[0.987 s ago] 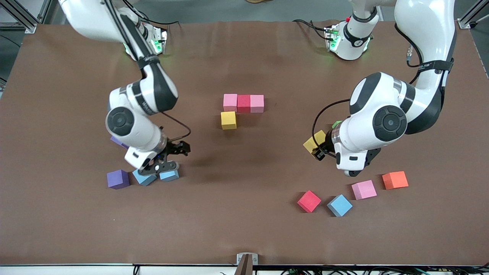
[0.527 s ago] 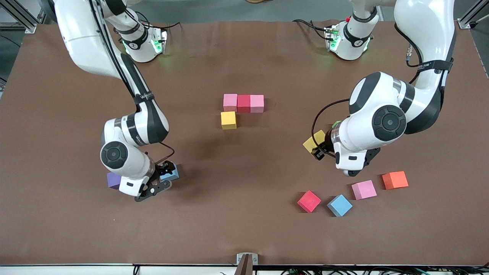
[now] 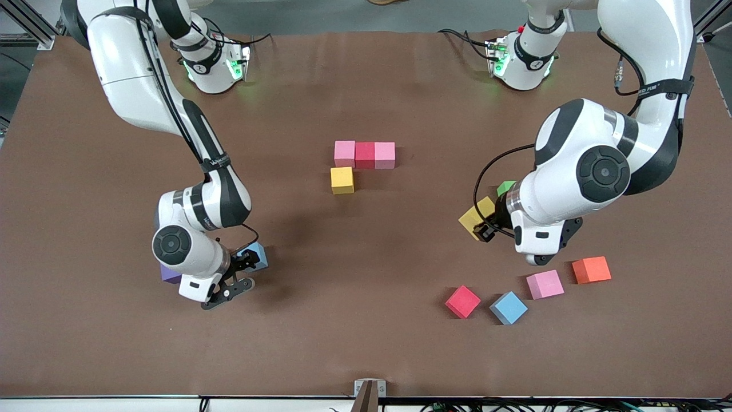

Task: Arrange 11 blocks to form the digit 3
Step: 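Reach and grasp the blue cube with the right gripper, then carry the blue cube toward the placed yellow cube with the right gripper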

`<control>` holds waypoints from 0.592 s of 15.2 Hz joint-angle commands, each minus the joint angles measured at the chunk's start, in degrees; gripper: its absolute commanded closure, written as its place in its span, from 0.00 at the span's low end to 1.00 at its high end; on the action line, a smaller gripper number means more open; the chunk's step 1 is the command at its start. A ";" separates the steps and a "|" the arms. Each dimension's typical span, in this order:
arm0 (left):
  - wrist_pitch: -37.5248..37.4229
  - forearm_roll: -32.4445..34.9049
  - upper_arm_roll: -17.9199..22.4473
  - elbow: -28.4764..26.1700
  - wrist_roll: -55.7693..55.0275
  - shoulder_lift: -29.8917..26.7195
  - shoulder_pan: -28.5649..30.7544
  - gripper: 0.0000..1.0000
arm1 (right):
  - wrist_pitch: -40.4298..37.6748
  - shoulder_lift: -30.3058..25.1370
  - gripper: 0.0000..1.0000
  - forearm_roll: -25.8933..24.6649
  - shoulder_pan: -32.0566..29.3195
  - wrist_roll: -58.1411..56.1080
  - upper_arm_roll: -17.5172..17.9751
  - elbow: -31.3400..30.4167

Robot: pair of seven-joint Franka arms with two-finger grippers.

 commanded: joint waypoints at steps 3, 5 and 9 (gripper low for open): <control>0.37 -0.38 0.99 0.07 1.45 -0.77 0.86 1.00 | -0.97 -0.33 0.00 5.96 -1.06 -2.15 1.45 -0.60; 1.51 -0.38 0.99 0.07 1.54 -0.86 0.95 1.00 | -0.09 -0.33 0.00 5.96 -0.62 -2.15 1.45 -2.62; 1.52 -0.82 0.64 0.07 2.76 -2.88 1.74 1.00 | -1.32 -0.68 0.00 6.05 -0.62 -2.15 2.15 -4.56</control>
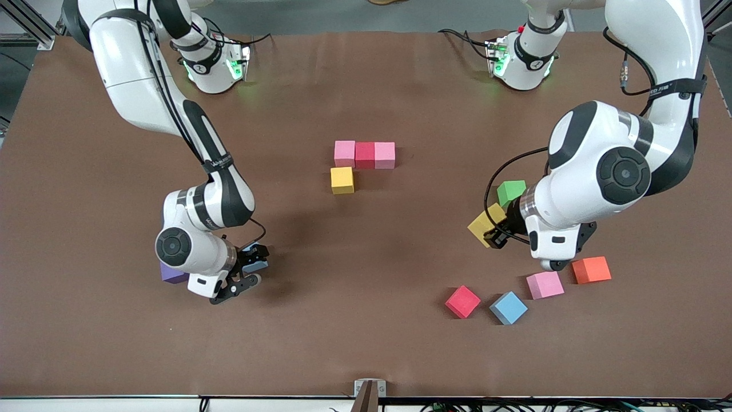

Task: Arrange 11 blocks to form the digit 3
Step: 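Carry the blue cube toward the placed yellow cube with the right gripper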

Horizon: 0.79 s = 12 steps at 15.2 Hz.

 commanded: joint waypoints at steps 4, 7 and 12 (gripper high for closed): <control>0.12 -1.96 -0.40 0.90 2.41 -3.26 1.04 1.00 | 0.95 -1.06 0.06 0.43 -0.57 -1.13 0.82 -3.99; 0.12 -1.88 -0.05 0.81 2.77 -2.56 1.39 1.00 | 1.04 -1.32 0.67 0.43 -0.48 -1.04 0.82 -4.53; -0.50 -1.96 -0.49 0.28 1.98 -2.73 0.34 1.00 | -4.21 -1.41 0.75 0.61 3.73 8.58 -0.49 1.17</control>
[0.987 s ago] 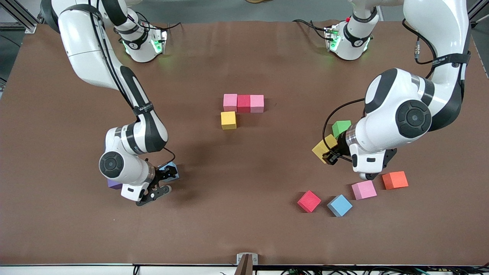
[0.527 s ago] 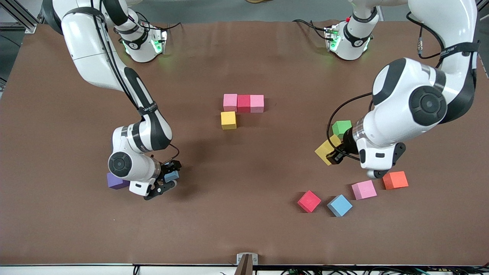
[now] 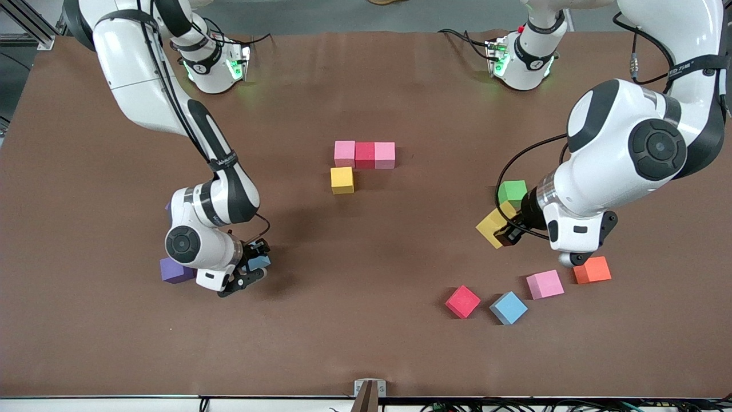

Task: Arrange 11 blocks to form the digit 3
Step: 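Carry the blue cube toward the placed yellow cube with the right gripper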

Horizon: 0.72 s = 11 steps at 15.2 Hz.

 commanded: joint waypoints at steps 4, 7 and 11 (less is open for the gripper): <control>-0.70 -2.59 -3.74 -0.25 -0.63 -1.06 -0.03 1.00 | -4.33 -0.10 0.75 0.57 6.45 17.03 -0.80 6.27; -0.70 -2.67 -4.62 -0.16 -0.63 -1.93 0.23 1.00 | -3.72 1.12 0.75 0.48 10.50 27.92 -0.97 6.63; -0.70 -3.64 -4.62 0.10 -0.63 -2.20 0.14 1.00 | -0.82 2.10 0.74 0.74 14.98 37.87 -0.97 6.10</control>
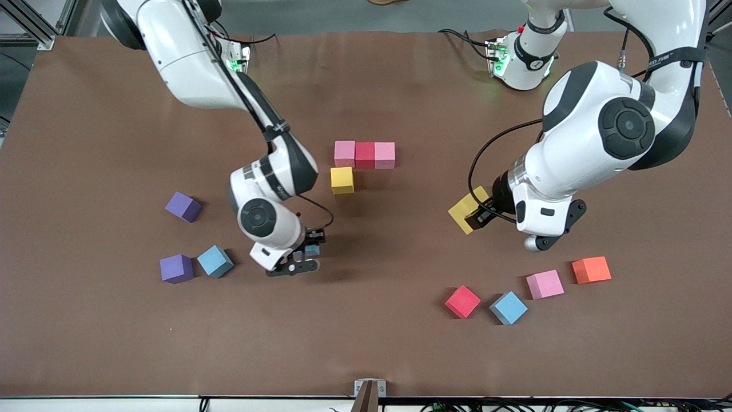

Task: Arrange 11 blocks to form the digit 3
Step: 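Carry the blue cube toward the placed yellow cube with the right gripper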

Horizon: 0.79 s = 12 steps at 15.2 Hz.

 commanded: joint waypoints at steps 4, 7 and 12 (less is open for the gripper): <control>-0.69 -1.70 -0.05 -0.17 -0.01 -0.92 0.60 1.00 | 2.77 0.55 0.74 0.60 4.90 7.90 -0.76 -3.21; -0.69 -1.87 -0.05 -0.17 -0.01 -0.92 0.69 1.00 | 6.55 0.11 0.74 0.77 6.49 10.62 -0.76 -7.26; -2.18 -1.61 -0.22 -0.17 -0.01 -1.10 0.69 1.00 | 6.74 -0.76 0.74 0.77 8.42 14.84 -0.49 -9.81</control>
